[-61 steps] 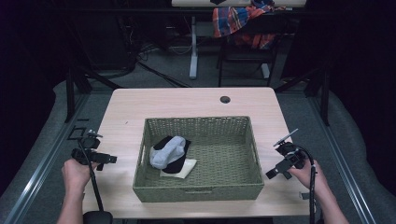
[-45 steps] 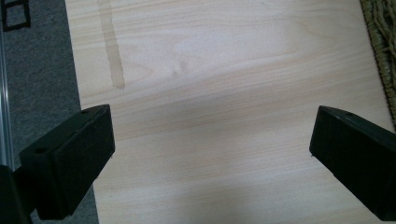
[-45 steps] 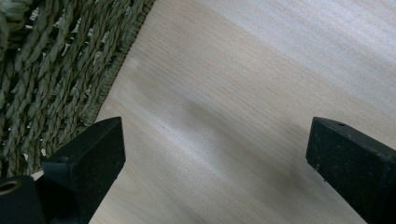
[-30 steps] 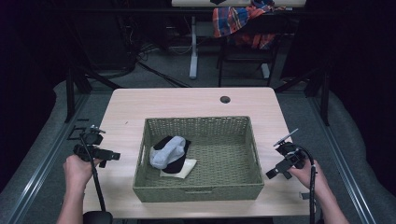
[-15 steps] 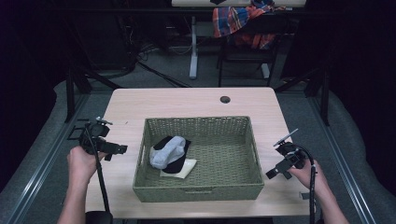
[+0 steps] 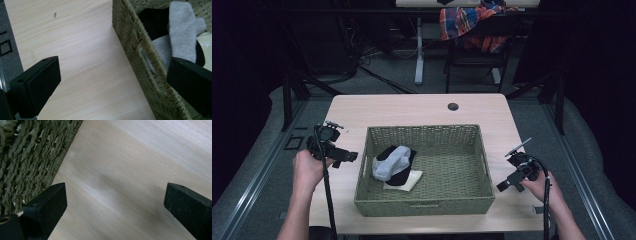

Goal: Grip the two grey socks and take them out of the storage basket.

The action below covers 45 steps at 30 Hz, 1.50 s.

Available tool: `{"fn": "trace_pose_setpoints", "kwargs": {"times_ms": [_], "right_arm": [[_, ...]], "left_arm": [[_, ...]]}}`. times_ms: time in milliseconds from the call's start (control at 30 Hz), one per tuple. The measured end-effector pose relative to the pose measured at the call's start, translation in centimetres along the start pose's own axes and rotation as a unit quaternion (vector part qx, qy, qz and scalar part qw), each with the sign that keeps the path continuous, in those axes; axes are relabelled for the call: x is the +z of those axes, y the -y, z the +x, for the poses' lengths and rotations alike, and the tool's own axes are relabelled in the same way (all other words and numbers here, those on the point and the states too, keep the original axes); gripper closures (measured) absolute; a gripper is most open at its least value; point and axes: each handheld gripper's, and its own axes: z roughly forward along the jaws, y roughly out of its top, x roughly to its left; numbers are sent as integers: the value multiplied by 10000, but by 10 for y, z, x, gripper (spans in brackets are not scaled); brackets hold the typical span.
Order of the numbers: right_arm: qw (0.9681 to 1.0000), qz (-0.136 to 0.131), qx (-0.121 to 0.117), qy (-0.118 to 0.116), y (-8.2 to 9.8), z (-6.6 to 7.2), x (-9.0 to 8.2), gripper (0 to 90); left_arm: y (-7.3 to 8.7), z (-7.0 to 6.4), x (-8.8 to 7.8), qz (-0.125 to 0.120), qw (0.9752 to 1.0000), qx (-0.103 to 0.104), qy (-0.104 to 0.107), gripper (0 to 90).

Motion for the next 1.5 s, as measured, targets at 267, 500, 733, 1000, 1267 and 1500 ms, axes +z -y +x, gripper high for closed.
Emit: {"fn": "trace_pose_setpoints", "kwargs": {"times_ms": [267, 500, 733, 1000, 1267, 1500], "right_arm": [[9998, 156, -117, 18, -1, -2, -2, 46], [9999, 116, -79, 5, -1, -2, -1, 46], [9999, 113, -73, -25, -1, -2, -1, 46], [9999, 117, -70, -23, 0, -2, -1, 46], [9999, 90, -42, -45, 0, -3, 0, 47], [9999, 121, -74, 4, 0, -2, 0, 47]], "left_arm": [[-18, -14, -1, -86, 9996, 202, 155, 0], [-37, -31, 1, -99, 9986, 461, 226, 0], [-50, -45, 10, 68, 9974, 666, 279, 0], [-68, -62, 27, 322, 9951, 878, 307, 0], [-68, -77, 41, 523, 9917, 1112, 371, 18], [-63, -86, 52, 806, 9867, 1335, 450, 152]]}}
